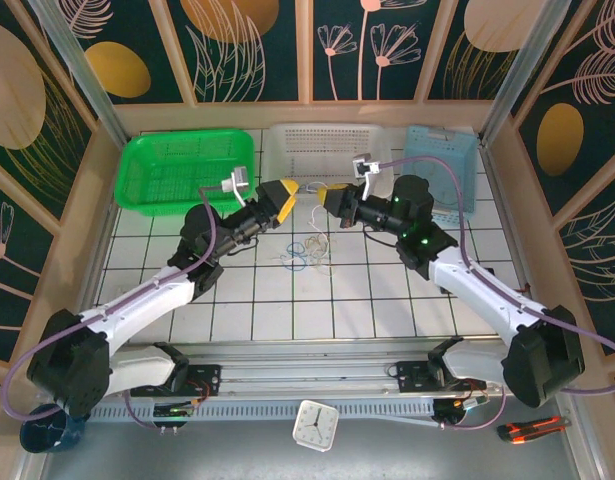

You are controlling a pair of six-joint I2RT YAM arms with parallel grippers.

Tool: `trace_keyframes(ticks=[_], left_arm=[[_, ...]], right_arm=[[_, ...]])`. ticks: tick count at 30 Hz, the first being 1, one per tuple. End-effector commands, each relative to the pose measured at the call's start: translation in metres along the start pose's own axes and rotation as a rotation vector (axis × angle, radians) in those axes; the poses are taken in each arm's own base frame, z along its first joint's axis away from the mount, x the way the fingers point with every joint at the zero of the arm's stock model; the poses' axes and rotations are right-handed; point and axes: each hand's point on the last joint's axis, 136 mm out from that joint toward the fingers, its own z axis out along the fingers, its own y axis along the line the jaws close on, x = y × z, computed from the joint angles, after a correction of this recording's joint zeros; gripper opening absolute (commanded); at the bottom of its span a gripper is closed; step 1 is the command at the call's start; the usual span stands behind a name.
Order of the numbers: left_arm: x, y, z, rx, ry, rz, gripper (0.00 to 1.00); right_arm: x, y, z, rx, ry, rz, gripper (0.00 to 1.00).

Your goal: Untangle the cables

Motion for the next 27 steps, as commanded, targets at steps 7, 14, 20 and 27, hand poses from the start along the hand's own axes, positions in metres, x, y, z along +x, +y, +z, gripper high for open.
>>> trace_keyframes(ticks=[7,14,20,27], left_arm=[[0.005,-0.017,0.015,0.077,0.027,-0.037,0.93],[0.002,-0.008,0.02,0.054,0.01,-0.034,0.93],[-0.001,-0.003,0.02,0.041,-0.01,-0.032,0.87],[-0.006,-0.001,0.019,0.031,-0.046,-0.016,0.74]], right_arm=[[-0.001,0.009,0.011,-0.051,-0.002,-0.006,0.0],[0.013,0.021,0.015,-0.079,0.033,-0.01,0.0],[0.021,0.026,0.015,-0.088,0.05,-0.005,0.0],[0.033,0.028,0.013,-0.099,0.074,0.01,0.0]])
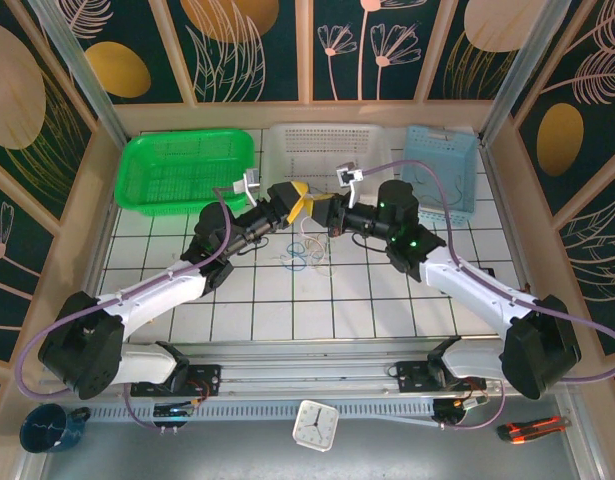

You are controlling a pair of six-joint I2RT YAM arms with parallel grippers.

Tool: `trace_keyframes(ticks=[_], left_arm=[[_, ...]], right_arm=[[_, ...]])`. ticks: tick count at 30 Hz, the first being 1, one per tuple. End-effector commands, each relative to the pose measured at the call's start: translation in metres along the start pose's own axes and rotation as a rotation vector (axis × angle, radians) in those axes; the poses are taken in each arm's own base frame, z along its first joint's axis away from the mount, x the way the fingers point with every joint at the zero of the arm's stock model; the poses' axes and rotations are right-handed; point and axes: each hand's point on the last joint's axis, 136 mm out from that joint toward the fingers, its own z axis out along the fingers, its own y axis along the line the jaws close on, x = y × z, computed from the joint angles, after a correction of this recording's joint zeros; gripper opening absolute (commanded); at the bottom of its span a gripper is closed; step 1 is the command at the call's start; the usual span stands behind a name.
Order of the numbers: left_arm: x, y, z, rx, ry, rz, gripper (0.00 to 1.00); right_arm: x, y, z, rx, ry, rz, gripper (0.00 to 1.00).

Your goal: Untangle the cables

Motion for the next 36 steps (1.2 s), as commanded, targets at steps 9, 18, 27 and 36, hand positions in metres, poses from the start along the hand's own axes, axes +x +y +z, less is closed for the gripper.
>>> trace_keyframes(ticks=[9,18,27,36], left_arm=[[-0.014,-0.016,0.001,0.048,-0.073,0.028,0.61],[-0.016,-0.021,0.001,0.062,-0.081,0.056,0.24],[-0.026,-0.073,0.015,0.138,-0.06,0.146,0.0],[-0.042,-0.162,0.034,0.242,-0.031,0.274,0.0]], right_arm=[[0.017,0.019,-0.001,-0.063,0.024,-0.015,0.0],[0.018,0.019,0.0,-0.059,0.016,-0.009,0.0],[0.019,0.01,-0.003,-0.01,-0.007,0.004,0.46],[0.032,-0.024,-0.005,0.121,-0.037,0.005,0.66]])
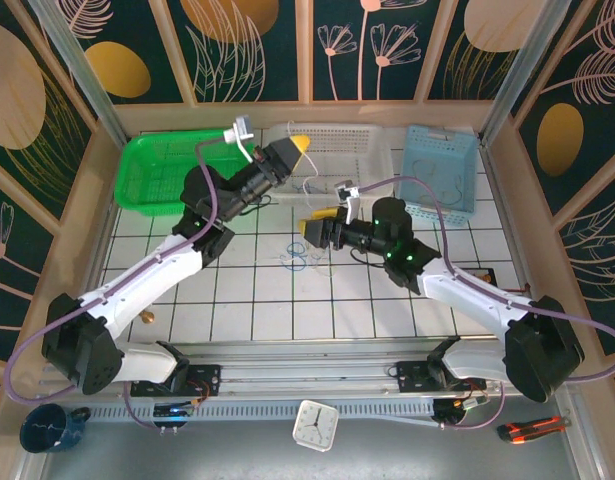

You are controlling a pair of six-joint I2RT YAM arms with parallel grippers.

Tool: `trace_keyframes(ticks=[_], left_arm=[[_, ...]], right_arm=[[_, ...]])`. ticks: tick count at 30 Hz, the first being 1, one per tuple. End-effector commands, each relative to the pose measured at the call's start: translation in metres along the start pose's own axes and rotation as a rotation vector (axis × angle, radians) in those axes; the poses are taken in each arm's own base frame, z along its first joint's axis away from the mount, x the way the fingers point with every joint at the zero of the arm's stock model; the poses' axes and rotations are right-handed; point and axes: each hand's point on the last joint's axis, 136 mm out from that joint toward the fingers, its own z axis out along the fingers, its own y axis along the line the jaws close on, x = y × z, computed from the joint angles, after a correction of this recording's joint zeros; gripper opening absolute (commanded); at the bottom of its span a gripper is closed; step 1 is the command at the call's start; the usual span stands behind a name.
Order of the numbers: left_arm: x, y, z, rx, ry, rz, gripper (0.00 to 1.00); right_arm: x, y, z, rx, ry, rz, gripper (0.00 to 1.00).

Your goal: Untangle the cables

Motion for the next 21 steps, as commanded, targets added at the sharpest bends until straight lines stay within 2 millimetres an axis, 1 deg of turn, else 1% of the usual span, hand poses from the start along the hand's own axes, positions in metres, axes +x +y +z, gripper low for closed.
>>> trace_keyframes(ticks=[1,5,8,14,19,21], left_arm=[[-0.005,-0.022,0.013,0.024,0.041,0.061,0.0],[-0.015,-0.047,0.026,0.064,0.052,0.094,0.0],[-0.019,-0.059,0.034,0.091,0.062,0.1,0.0],[-0.027,-0.074,0.046,0.121,0.064,0.106,0.0],[-0.032,-0.086,0.051,0.142,0.064,0.116,0.0],[-0.034,-0.094,0.052,0.154,0.064,0.123,0.0]], right_arm=[[-0.007,-0.01,-0.002,0.055,-0.063,-0.026,0.66],[-0.003,-0.03,0.001,0.13,-0.088,-0.025,0.67],[-0.004,-0.04,0.006,0.165,-0.101,-0.025,0.67],[-0.001,-0.058,0.025,0.195,-0.103,-0.016,0.67],[0.005,-0.081,0.039,0.252,-0.113,0.004,0.67],[0.012,-0.093,0.045,0.283,-0.109,0.019,0.66]])
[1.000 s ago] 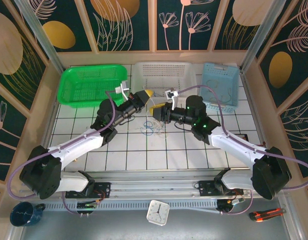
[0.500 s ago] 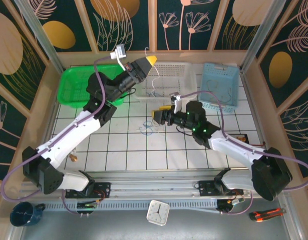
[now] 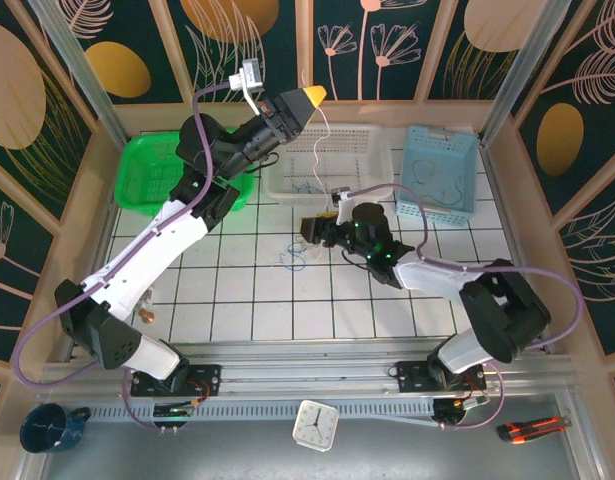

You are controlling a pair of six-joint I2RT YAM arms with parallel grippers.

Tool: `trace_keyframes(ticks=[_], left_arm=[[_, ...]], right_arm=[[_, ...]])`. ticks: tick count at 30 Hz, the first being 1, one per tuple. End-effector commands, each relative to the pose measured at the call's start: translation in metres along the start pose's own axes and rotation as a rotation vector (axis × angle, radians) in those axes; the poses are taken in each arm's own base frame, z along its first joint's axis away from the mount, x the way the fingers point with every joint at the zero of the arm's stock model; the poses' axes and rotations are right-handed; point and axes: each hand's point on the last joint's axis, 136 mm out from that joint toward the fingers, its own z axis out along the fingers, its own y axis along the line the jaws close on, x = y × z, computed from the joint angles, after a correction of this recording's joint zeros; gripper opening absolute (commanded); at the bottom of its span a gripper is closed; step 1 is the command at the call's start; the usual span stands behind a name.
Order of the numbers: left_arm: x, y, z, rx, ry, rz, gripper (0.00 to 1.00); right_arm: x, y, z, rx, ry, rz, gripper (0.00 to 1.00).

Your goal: Untangle the cables

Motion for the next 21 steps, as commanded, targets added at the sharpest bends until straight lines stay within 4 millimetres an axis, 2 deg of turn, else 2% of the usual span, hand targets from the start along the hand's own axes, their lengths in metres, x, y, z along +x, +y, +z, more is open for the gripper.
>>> trace_keyframes(ticks=[1,5,14,21], left_arm=[[-0.008,-0.026,0.004,0.052,0.008,0.036,0.0],[-0.02,-0.048,0.008,0.074,-0.006,0.08,0.0],[-0.056,-0.104,0.018,0.109,-0.061,0.205,0.0],[-0.085,-0.138,0.024,0.107,-0.103,0.298,0.0]], right_arm=[[-0.022,-0.002,0.01,0.021,-0.097,-0.001,0.66],[-0.007,-0.017,0.02,0.053,-0.08,0.029,0.61],[0.029,-0.049,0.027,0.131,-0.036,0.085,0.4],[0.052,-0.064,0.022,0.17,-0.01,0.119,0.38]])
